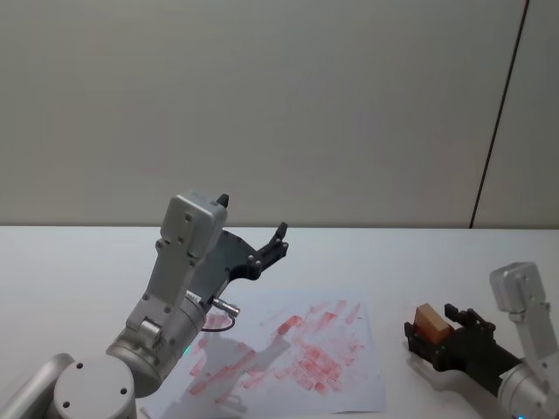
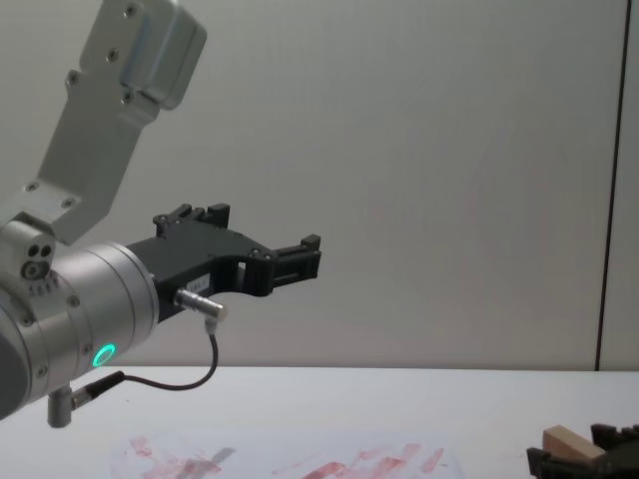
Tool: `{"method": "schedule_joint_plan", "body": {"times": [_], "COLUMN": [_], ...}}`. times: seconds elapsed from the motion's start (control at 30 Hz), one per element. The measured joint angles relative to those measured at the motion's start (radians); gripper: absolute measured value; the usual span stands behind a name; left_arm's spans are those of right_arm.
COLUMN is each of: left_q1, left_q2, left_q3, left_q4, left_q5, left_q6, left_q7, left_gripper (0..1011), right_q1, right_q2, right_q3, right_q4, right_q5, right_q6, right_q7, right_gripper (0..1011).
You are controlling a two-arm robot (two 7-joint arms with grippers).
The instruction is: Use the one hand to pick up the stamp and affix it onto the A4 paper.
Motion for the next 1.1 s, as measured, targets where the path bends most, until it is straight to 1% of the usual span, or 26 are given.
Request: {"method": "schedule_joint_plan", "body": {"times": [0.1, 0.13, 0.17, 0.23, 0.33, 0.43, 0.5, 0.57, 0.6, 0.67, 0.93, 1.1], "left_q1": [0.0, 0.0, 0.0, 0.0, 0.0, 0.0, 0.0, 0.0, 0.0, 0.0, 0.0, 0.0], "left_q2": [0.0, 0.0, 0.0, 0.0, 0.0, 0.0, 0.0, 0.0, 0.0, 0.0, 0.0, 0.0], "left_q3": [0.0, 0.0, 0.0, 0.0, 0.0, 0.0, 0.0, 0.0, 0.0, 0.0, 0.0, 0.0], "left_q4": [0.0, 0.0, 0.0, 0.0, 0.0, 0.0, 0.0, 0.0, 0.0, 0.0, 0.0, 0.0], "left_q5": [0.0, 0.0, 0.0, 0.0, 0.0, 0.0, 0.0, 0.0, 0.0, 0.0, 0.0, 0.0], "left_q6": [0.0, 0.0, 0.0, 0.0, 0.0, 0.0, 0.0, 0.0, 0.0, 0.0, 0.0, 0.0], "left_q7": [0.0, 0.0, 0.0, 0.0, 0.0, 0.0, 0.0, 0.0, 0.0, 0.0, 0.0, 0.0], "left_gripper": [1002, 1002, 1002, 1002, 1002, 1002, 1002, 1002, 1002, 1002, 1002, 1002], "right_q1": [0.003, 0.003, 0.004, 0.005, 0.005, 0.006, 0.007, 0.008, 0.008, 0.009, 0.009, 0.009], "right_q2": [-0.002, -0.002, -0.003, -0.004, -0.004, -0.005, -0.005, -0.005, -0.005, -0.005, -0.004, -0.006], "right_q3": [-0.002, -0.002, -0.002, -0.003, -0.003, -0.003, -0.002, -0.002, -0.001, -0.001, 0.0, -0.006], "right_q4": [0.009, 0.009, 0.012, 0.016, 0.02, 0.023, 0.025, 0.027, 0.028, 0.028, 0.017, -0.005], "right_q5": [-0.003, -0.003, -0.004, -0.005, -0.007, -0.007, -0.008, -0.008, -0.009, -0.011, -0.024, -0.035], "right_q6": [0.0, 0.0, 0.0, 0.0, -0.003, -0.006, -0.009, -0.011, -0.015, -0.022, -0.056, -0.075], "right_q7": [0.002, 0.002, 0.002, 0.003, 0.003, 0.003, 0.003, 0.003, 0.003, 0.003, 0.003, 0.019], "right_gripper": [755, 755, 704, 656, 538, 456, 376, 336, 276, 229, 217, 217]}}
